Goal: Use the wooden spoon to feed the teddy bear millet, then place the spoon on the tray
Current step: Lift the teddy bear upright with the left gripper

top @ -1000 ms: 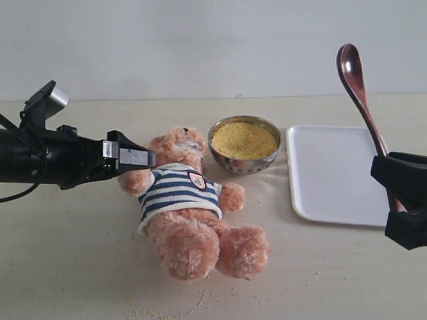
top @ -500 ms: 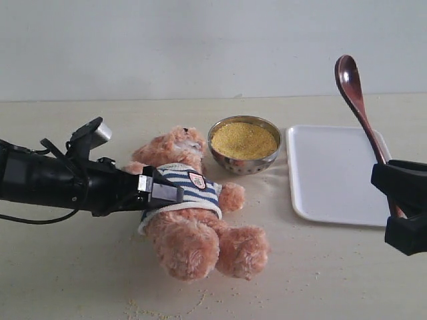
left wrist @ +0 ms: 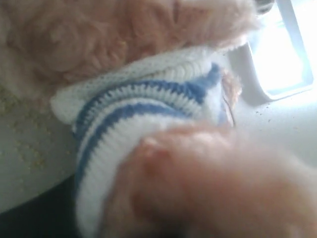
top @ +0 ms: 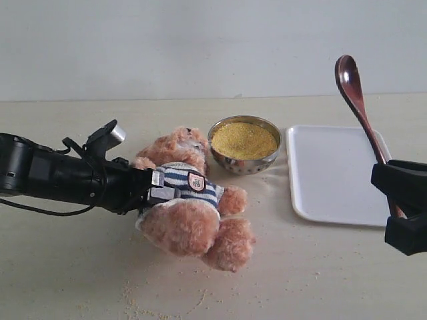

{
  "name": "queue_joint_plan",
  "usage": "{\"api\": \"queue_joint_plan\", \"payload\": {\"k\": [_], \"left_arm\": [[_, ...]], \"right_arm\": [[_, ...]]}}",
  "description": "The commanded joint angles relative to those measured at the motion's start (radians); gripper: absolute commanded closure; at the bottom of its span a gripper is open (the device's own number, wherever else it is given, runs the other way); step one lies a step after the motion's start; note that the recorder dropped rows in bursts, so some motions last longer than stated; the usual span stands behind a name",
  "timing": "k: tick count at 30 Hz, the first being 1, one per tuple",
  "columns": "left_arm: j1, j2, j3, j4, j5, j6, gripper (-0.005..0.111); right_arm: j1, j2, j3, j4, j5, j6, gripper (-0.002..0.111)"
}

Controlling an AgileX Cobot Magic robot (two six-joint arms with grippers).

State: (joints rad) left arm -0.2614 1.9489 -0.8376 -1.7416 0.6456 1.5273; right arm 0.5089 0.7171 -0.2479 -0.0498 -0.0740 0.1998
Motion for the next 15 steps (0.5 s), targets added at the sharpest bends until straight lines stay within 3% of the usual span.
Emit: {"api": "queue_joint_plan", "payload": {"k": [1,6,15], "left_arm": [[-0.006,0.001,-0.006,-0.003,0.044,-0.009,0.101],[-0.003,-0.023,-0.006,-0.003,0.237,-0.009,0.102],[0.010,-0.216,-0.006,0.035,0.241,-0.026,0.102]], "right_arm": [[0.002,-0.007,0.001,-0.005,-0.006,0.001,0.108],[0.002,-0.007,0.001,-0.005,-0.006,0.001,0.108],[0.002,-0.007,0.001,-0.005,-0.006,0.001,0.108]]}}
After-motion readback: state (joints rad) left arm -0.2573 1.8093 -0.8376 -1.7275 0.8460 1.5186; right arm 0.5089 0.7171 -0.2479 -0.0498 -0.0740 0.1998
